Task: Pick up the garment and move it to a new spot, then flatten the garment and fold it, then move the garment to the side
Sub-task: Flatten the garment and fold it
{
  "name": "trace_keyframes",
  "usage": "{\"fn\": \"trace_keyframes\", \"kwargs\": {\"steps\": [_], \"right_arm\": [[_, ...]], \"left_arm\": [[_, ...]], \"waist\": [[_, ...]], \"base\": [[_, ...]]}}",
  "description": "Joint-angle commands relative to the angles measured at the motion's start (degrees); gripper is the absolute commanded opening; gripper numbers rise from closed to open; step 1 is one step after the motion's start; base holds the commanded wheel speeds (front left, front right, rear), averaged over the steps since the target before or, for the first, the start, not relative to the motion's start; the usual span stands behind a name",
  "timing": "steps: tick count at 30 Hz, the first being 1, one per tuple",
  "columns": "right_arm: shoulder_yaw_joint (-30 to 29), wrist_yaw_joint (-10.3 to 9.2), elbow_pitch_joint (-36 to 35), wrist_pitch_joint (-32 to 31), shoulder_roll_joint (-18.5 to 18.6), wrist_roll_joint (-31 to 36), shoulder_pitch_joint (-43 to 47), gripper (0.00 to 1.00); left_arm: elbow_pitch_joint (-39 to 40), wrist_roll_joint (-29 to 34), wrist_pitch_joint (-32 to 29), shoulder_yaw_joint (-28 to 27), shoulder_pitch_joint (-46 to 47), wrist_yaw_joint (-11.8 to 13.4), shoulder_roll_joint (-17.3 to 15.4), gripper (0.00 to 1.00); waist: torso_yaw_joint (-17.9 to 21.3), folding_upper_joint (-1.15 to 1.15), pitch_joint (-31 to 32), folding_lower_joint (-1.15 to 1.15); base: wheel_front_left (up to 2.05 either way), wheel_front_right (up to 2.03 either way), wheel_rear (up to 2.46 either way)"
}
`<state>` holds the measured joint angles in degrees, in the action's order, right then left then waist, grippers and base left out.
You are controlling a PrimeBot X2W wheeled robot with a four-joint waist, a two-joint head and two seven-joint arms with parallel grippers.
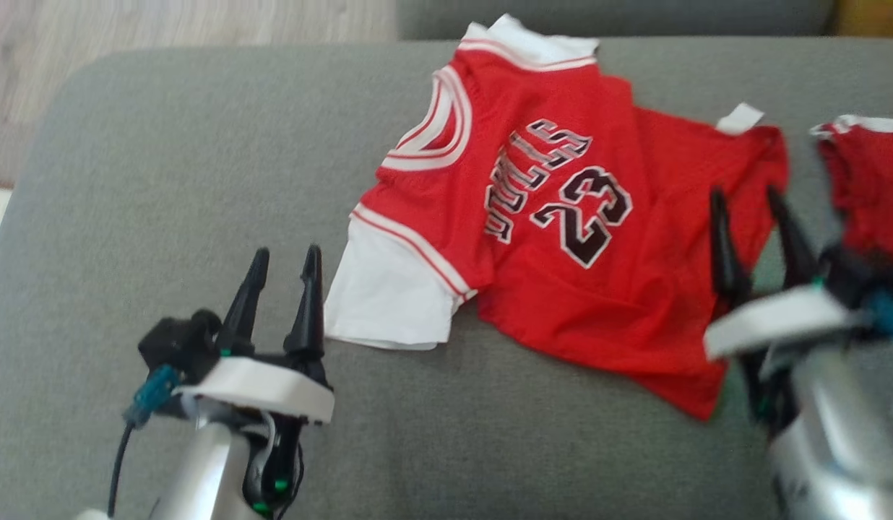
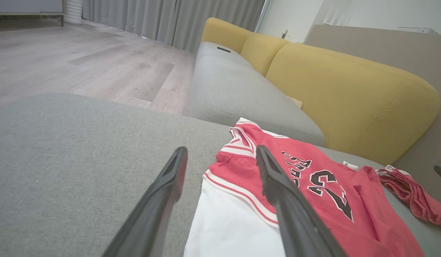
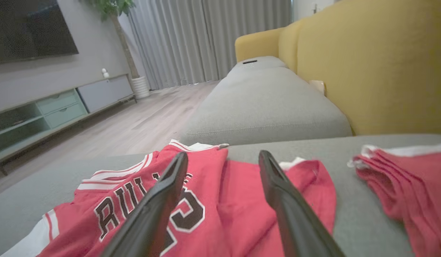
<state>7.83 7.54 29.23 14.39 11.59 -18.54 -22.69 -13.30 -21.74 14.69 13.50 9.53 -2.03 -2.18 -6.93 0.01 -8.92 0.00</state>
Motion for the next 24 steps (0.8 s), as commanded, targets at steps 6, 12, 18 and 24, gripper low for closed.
{"fn": "trace_keyframes", "kwargs": {"steps": [6,12,18,24], "right_arm": [[-4.22,-0.05,-9.96,0.61,-6.92,3.58,11.68,1.00],[-4.38,-0.05,-13.07,0.55,-8.35,5.05,15.84,1.00],[-4.99,-0.05,-15.10,-0.51,-8.59,5.45,15.83,1.00],[-6.20,-0.05,-15.75,-1.64,-8.65,6.50,16.25,1.00]], "left_arm": [[0.20,0.83,0.31,-2.68,-1.05,-0.21,-0.70,1.00],[-1.83,1.12,0.31,-2.63,-1.48,0.19,-0.70,1.00],[-10.30,3.82,0.31,-0.58,0.00,0.74,-0.70,1.00],[-21.45,4.81,0.31,-0.33,3.87,3.03,-0.70,1.00]], "waist": [[2.49,-0.01,2.99,0.00],[3.36,-0.01,3.19,0.00],[4.78,-0.01,2.20,0.00],[5.90,-0.01,1.12,0.00]], "base": [[0.00,0.00,0.00],[0.00,0.00,0.00],[0.00,0.00,0.00],[0.00,0.00,0.00]]}}
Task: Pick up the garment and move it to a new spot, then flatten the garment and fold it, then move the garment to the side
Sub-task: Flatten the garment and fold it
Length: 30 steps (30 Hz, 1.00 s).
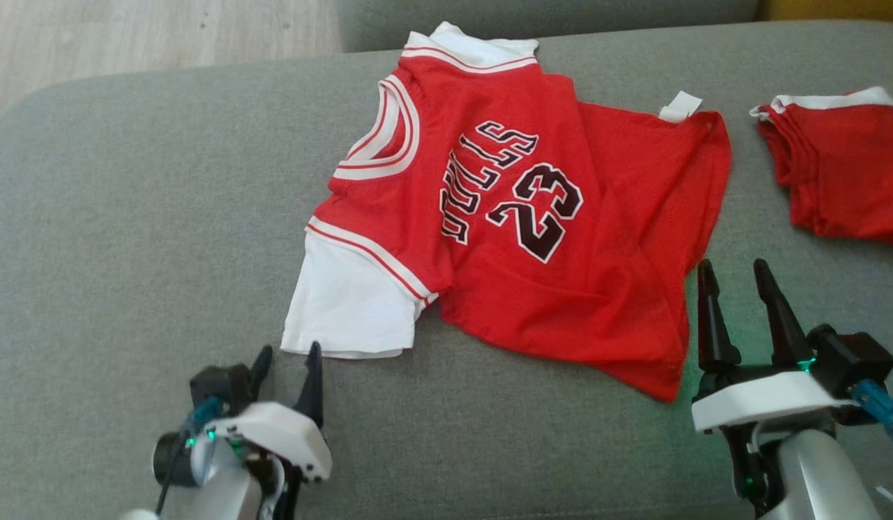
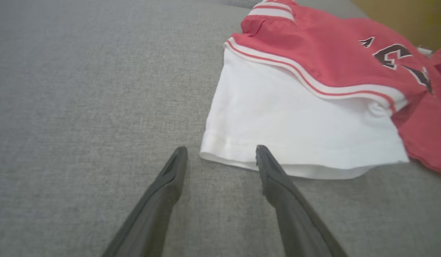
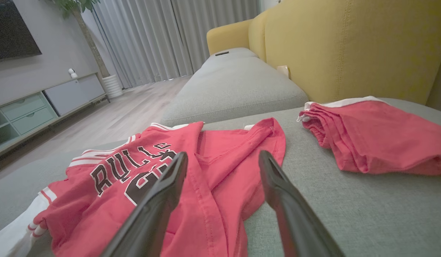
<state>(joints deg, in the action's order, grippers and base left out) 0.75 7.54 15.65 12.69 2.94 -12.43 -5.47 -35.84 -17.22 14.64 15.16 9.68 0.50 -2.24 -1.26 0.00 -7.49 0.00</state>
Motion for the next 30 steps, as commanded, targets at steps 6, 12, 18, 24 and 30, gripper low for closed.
{"fn": "trace_keyframes", "kwargs": {"steps": [6,12,18,24,30], "right_arm": [[0.64,-0.05,-2.51,-0.18,-0.03,0.12,-0.76,1.00],[0.74,-0.05,-2.45,-0.21,-0.05,-0.09,-0.89,1.00],[0.55,-0.05,-1.58,-0.35,-0.05,-0.05,-0.54,1.00],[1.76,-0.05,-0.01,-2.50,-0.05,0.12,0.93,1.00],[3.98,-0.05,2.76,-7.19,0.21,-0.78,3.46,1.00]], "left_arm": [[-2.26,0.48,0.36,-3.26,5.95,1.15,-0.65,1.00],[-6.19,1.18,0.36,-3.38,7.05,0.97,-0.67,1.00],[-10.06,0.49,0.36,-2.79,8.18,-0.13,-0.66,0.42],[-6.73,-0.41,0.36,-3.43,7.61,-0.53,-0.65,0.00],[4.27,0.28,0.36,-6.16,4.59,0.35,-0.65,0.00]], "waist": [[1.09,0.00,-0.80,0.00],[1.93,0.00,-1.38,0.00],[1.98,0.00,-0.84,0.00],[1.39,0.00,0.51,0.00],[0.77,0.00,1.29,0.00]], "base": [[0.00,0.00,0.00],[0.00,0.00,0.00],[0.00,0.00,0.00],[0.00,0.00,0.00],[0.00,0.00,0.00]]}}
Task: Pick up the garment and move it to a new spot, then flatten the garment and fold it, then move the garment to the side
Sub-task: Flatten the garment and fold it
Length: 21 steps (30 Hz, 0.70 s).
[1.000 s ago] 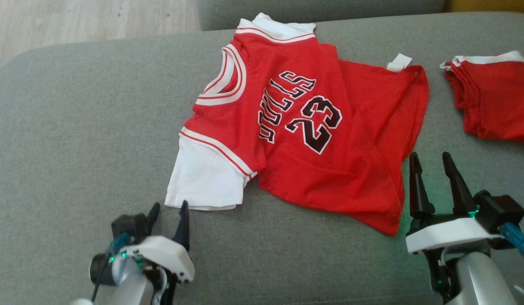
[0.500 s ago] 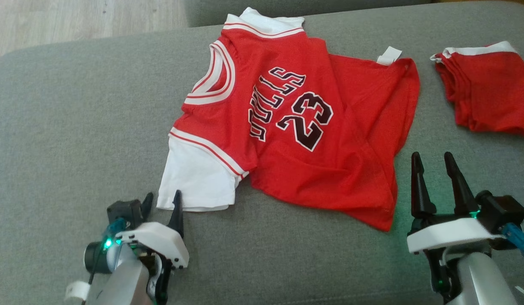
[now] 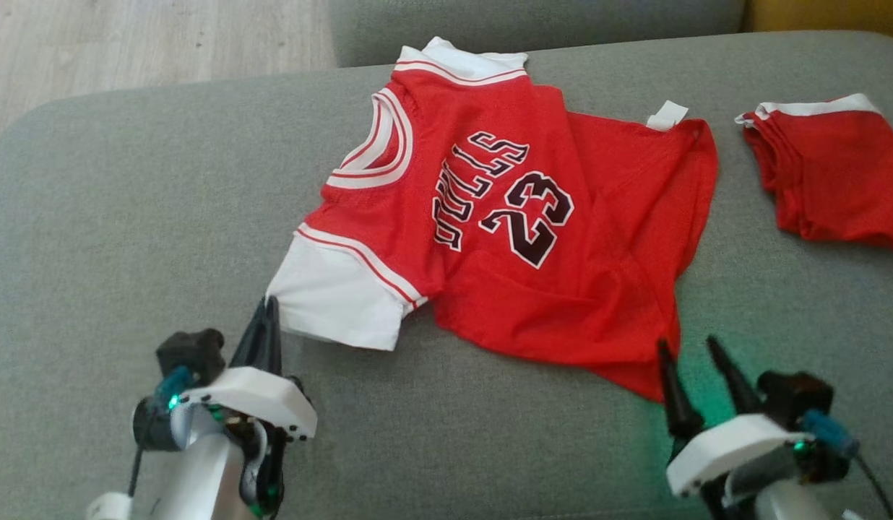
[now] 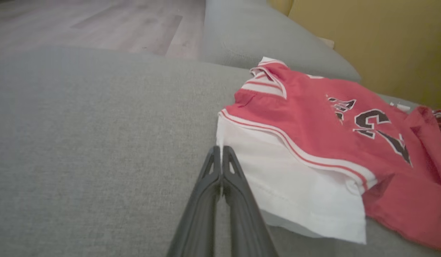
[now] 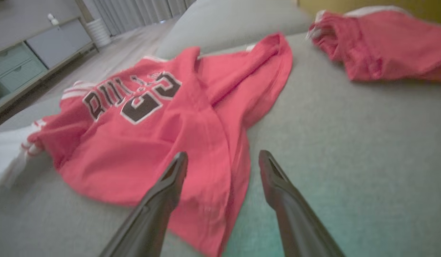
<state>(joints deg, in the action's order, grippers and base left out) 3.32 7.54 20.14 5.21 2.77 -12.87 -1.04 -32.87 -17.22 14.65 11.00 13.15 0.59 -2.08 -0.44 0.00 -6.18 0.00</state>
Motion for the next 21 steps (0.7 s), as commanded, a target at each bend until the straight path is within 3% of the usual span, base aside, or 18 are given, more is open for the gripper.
{"fn": "trace_keyframes", "kwargs": {"steps": [1,6,21], "right_arm": [[1.87,-0.05,-1.27,-0.45,0.41,-0.66,-0.62,1.00],[3.77,-0.05,0.37,-1.84,0.76,-2.23,-0.15,1.00],[6.33,-0.05,2.92,-1.84,1.58,-6.31,-2.16,1.00]], "left_arm": [[3.00,0.39,0.35,-2.39,0.59,0.46,-0.80,0.00],[7.50,0.47,0.35,-2.66,-1.29,0.86,-0.80,0.00],[8.20,0.33,0.35,-1.76,-1.22,1.03,-0.80,0.00]], "waist": [[-0.15,0.00,-0.03,0.00],[-0.60,0.00,-0.34,0.00],[-1.12,0.00,-1.63,0.00]], "base": [[0.00,0.00,0.00],[0.00,0.00,0.00],[0.00,0.00,0.00]]}}
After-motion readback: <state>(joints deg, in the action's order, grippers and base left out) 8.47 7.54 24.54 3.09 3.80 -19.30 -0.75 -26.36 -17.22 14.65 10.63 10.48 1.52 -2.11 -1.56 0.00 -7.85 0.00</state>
